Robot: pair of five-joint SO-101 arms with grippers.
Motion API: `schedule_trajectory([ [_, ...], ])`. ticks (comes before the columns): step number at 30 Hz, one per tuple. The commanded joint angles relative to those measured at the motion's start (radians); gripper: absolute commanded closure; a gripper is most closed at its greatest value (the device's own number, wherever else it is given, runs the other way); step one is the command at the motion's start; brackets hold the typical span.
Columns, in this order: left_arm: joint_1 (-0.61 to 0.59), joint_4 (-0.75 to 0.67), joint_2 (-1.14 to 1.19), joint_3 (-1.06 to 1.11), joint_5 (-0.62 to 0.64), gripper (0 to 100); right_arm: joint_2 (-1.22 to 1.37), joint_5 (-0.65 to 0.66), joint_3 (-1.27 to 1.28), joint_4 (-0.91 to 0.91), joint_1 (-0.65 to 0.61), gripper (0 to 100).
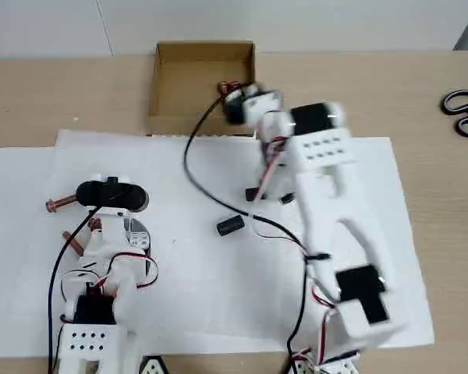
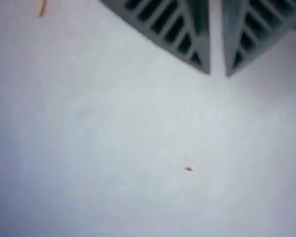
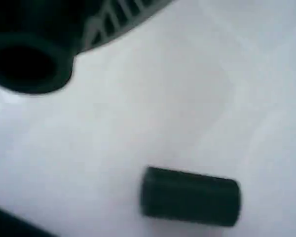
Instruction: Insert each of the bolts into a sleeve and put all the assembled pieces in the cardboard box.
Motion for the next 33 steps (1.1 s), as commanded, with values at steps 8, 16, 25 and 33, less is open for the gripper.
schedule_trajectory([
  [8,-0.038,0.304,0.002,-0.377,0.003,99,-0.395,0.011,0.259,0.019,0.174,99.6],
  [16,-0.245,0.503,0.235,-0.621,0.091,99,-0.650,0.011,0.526,0.018,0.277,99.6],
  [25,-0.397,0.555,0.468,-0.860,0.135,99,-0.802,0.012,0.686,0.010,0.427,99.5],
  [33,-0.397,0.571,0.525,-0.819,0.641,99,-0.842,0.012,0.710,-0.004,0.496,99.5],
])
